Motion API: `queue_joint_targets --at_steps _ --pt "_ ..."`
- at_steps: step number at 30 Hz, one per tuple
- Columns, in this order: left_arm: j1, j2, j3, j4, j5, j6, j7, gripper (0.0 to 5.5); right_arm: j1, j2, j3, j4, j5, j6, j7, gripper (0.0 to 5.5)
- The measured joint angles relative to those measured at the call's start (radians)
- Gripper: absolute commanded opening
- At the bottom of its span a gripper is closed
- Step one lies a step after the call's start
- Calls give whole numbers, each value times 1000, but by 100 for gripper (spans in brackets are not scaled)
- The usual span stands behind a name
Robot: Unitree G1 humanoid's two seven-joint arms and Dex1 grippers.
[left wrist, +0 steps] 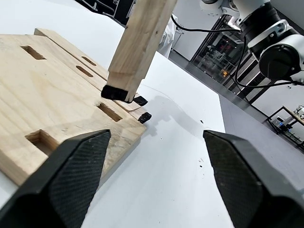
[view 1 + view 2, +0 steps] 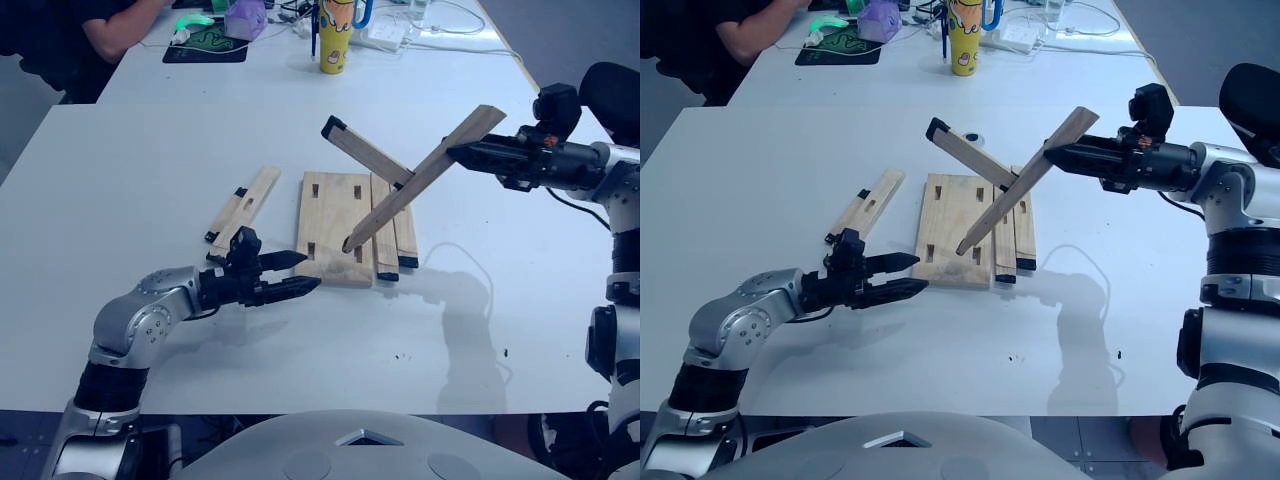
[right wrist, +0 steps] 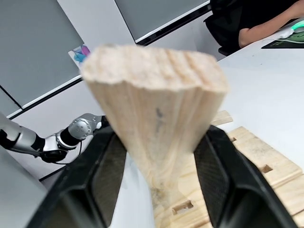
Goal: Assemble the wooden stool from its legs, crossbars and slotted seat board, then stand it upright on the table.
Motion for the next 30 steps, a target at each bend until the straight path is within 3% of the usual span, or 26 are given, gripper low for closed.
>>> queue_joint_targets --at_steps 14,23,30 --pt "-7 -4 3 1 -7 4 -6 361 -138 -20 179 136 -99 -143 80 207" --pt "-7 -4 2 1 -1 4 -6 361 -144 -5 209 169 -111 -235 89 207" --pt "-7 -3 1 2 1 4 -8 361 -261 -8 373 155 -114 -304 89 207"
